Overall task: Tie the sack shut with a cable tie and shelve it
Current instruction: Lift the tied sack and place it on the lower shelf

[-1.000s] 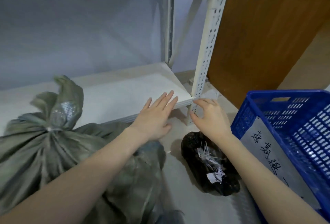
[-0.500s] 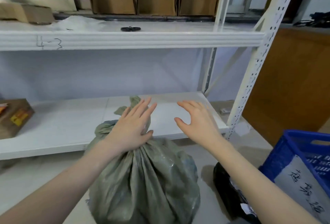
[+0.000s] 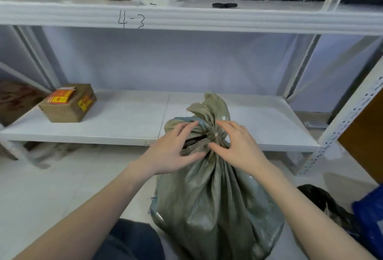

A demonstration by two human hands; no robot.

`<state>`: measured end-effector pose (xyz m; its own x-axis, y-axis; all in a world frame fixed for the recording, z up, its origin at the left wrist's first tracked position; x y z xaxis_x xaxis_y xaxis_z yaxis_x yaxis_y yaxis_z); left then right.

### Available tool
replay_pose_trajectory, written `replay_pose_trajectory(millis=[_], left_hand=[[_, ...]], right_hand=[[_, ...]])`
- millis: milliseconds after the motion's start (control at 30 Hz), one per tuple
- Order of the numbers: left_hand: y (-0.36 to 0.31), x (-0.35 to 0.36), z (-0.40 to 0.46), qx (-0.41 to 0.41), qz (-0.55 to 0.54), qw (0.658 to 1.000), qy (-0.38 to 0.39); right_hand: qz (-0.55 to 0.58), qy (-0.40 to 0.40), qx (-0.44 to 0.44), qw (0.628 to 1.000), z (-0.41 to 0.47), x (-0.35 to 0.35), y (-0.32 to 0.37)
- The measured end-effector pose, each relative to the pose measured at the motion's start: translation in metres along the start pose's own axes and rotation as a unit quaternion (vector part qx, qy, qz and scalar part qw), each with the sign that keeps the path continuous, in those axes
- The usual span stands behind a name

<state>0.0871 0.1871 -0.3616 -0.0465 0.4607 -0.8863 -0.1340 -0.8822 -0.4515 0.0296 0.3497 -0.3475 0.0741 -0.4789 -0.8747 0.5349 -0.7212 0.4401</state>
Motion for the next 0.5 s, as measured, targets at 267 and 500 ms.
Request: replay_pose_trajectory(millis=[267, 500], left_hand=[[0.029, 0.029, -0.008, -0.095, -0.072, 0.972, 0.201], [0.019, 0.040, 0.002, -0.059, 0.012, 0.972, 0.228]], right_hand=[[0.053, 0.090, 0.060, 0.993, -0.008, 0.029, -0.024], [0.021, 0.223, 0.102, 0.969, -0.016, 0.023, -0.036]])
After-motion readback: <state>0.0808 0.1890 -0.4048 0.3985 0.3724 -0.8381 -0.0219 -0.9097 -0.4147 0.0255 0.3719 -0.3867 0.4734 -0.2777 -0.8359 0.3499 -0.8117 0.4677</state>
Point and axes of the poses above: each hand's wrist, its own z-axis towards the middle knuckle, its own x-axis out of the palm, y = z × x, the point moved 4 cm from there along z, towards the middle knuckle, and after that the axes turned 1 degree about -z, right-handed, at the moved point
